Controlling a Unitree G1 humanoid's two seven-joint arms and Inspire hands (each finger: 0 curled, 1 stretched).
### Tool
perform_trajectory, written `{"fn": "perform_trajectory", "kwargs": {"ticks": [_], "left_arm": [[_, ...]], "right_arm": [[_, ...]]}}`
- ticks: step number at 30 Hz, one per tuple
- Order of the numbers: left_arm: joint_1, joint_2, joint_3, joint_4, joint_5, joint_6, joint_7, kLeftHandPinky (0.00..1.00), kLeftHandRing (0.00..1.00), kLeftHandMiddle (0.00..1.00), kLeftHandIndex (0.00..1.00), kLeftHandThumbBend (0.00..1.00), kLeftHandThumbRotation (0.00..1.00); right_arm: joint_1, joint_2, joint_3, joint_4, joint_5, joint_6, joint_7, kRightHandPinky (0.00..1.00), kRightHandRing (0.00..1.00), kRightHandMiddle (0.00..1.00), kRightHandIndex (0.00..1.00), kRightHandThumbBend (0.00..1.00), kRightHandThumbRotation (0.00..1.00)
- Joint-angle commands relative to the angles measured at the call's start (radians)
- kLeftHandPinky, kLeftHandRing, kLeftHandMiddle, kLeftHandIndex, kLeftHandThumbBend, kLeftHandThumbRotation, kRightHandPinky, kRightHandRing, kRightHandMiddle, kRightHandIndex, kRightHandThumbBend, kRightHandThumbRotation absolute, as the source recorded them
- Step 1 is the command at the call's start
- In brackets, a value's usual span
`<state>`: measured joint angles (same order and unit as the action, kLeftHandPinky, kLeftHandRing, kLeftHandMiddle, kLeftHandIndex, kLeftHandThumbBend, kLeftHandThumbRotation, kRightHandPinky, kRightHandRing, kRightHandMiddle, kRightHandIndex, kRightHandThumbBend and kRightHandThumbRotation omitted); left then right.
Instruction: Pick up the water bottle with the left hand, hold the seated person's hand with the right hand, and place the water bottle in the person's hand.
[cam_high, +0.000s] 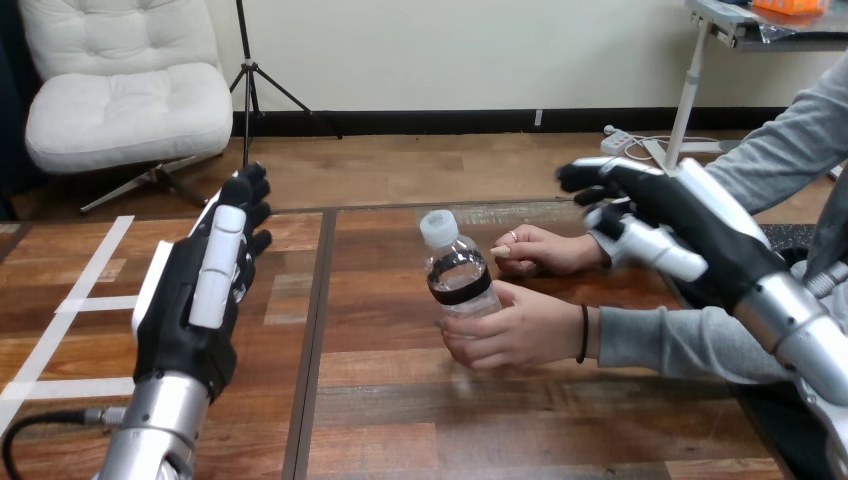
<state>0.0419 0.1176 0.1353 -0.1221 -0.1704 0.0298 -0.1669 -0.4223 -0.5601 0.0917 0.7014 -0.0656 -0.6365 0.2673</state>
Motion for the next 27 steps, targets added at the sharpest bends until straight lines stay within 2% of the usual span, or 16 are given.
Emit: {"fn": "perform_trajectory", "kwargs": {"ticks": [1,6,7,10,13,19,27], "left_arm": [[-0.016,-0.007,-0.004,-0.066,0.007,-0.047,0.011,0.65,0.69,0.76,0.84,0.69,0.91],[-0.010,-0.013,-0.004,-0.063,0.009,-0.066,0.018,0.61,0.68,0.75,0.82,0.66,0.91],[-0.007,-0.015,-0.004,-0.065,0.008,-0.071,0.019,0.60,0.68,0.76,0.82,0.66,0.91],[-0.003,-0.019,-0.003,-0.065,0.004,-0.079,0.020,0.60,0.68,0.76,0.81,0.65,0.91],[0.000,-0.024,-0.003,-0.061,-0.002,-0.091,0.019,0.60,0.69,0.76,0.81,0.64,0.91],[0.007,-0.041,-0.005,-0.048,-0.005,-0.137,0.020,0.62,0.72,0.77,0.80,0.62,0.89],[0.019,-0.066,-0.013,-0.027,-0.001,-0.209,0.021,0.66,0.74,0.76,0.75,0.63,0.87]], "right_arm": [[0.038,0.064,-0.064,-0.102,0.129,0.031,0.046,0.76,0.83,0.84,0.83,0.97,1.00],[0.092,0.101,-0.088,-0.191,0.226,0.086,0.081,0.79,0.85,0.85,0.84,0.99,1.00],[0.107,0.115,-0.095,-0.219,0.267,0.107,0.100,0.79,0.85,0.85,0.85,0.99,1.00],[0.141,0.142,-0.109,-0.284,0.346,0.160,0.132,0.81,0.86,0.86,0.86,0.99,1.00],[0.176,0.167,-0.118,-0.351,0.402,0.218,0.137,0.84,0.88,0.87,0.87,0.98,1.00],[0.245,0.205,-0.123,-0.485,0.471,0.305,0.123,0.88,0.89,0.89,0.88,0.97,1.00],[0.319,0.239,-0.119,-0.623,0.505,0.377,0.103,0.93,0.93,0.92,0.92,0.96,1.00]]}}
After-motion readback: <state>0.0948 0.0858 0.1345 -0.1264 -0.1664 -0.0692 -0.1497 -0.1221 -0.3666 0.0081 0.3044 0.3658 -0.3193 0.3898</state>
